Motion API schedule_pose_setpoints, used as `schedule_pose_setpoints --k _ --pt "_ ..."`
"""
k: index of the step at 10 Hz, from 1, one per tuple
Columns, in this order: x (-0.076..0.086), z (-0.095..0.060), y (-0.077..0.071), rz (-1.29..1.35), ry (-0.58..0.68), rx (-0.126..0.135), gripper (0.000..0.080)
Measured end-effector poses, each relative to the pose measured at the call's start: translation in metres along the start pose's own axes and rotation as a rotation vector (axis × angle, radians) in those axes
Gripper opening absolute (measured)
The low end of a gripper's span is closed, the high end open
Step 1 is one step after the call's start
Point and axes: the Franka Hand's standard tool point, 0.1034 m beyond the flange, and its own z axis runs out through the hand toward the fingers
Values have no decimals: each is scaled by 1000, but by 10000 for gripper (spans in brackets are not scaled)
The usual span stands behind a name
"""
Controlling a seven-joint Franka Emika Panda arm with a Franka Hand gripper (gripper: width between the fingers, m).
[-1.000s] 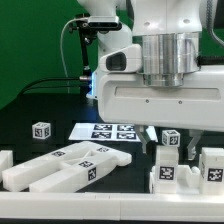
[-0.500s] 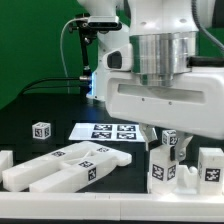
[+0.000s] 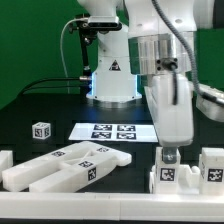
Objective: Assemble chair
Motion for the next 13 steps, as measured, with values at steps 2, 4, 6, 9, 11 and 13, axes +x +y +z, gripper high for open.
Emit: schedule_pose_setpoints --k 2,4,6,9,11,13 --pt "0 1 2 -96 6 -13 369" --pt "-1 0 -2 -475 40 -16 549" --pt "0 0 -1 -600 40 -20 643" --pt "1 0 -1 -821 39 -25 649" --pt "1 3 2 -1214 48 -50 649" --pt "1 6 3 -1181 71 -26 649"
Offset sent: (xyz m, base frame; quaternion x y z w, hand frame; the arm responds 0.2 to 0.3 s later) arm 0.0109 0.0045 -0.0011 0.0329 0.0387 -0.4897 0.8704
